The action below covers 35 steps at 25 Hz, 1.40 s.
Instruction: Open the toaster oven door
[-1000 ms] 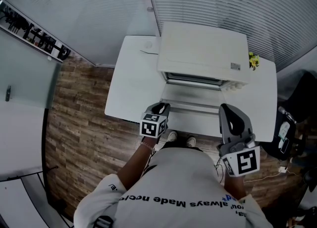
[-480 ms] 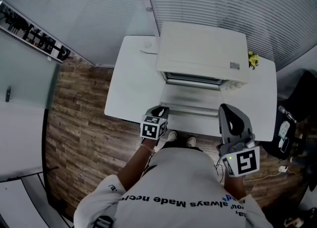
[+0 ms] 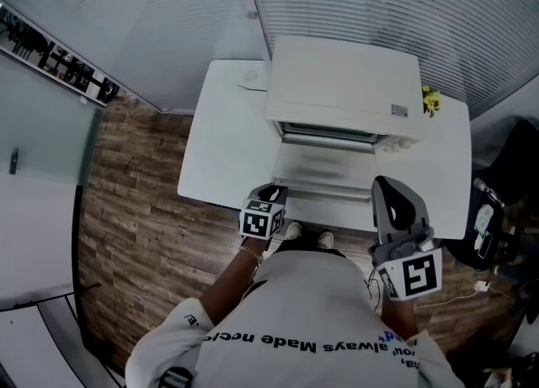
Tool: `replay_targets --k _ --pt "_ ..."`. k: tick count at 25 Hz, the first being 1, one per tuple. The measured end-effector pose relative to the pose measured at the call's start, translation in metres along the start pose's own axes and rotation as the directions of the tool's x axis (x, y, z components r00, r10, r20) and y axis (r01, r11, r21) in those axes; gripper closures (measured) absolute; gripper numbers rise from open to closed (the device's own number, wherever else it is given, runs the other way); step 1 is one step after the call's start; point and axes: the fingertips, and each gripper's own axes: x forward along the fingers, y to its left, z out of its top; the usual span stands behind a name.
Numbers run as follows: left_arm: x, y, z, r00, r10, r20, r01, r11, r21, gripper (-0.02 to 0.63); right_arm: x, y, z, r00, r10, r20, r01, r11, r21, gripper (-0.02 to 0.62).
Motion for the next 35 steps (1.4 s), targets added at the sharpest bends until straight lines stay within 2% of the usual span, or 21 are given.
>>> replay_targets --k 20,35 --pt "0.009 0.003 -0.033 0.997 -0.011 -0.082 0.008 1.000 -0.026 0.517 0.004 -0.001 -0.001 1.000 0.004 -0.006 -0.004 1.000 0.001 0.588" --pt "0.020 0.007 -0.065 0.987 -0.027 -0.156 0.015 0.997 -0.076 0.519 0.005 -0.004 0.000 1.000 0.007 -0.004 -0.007 1.000 -0.009 0.588"
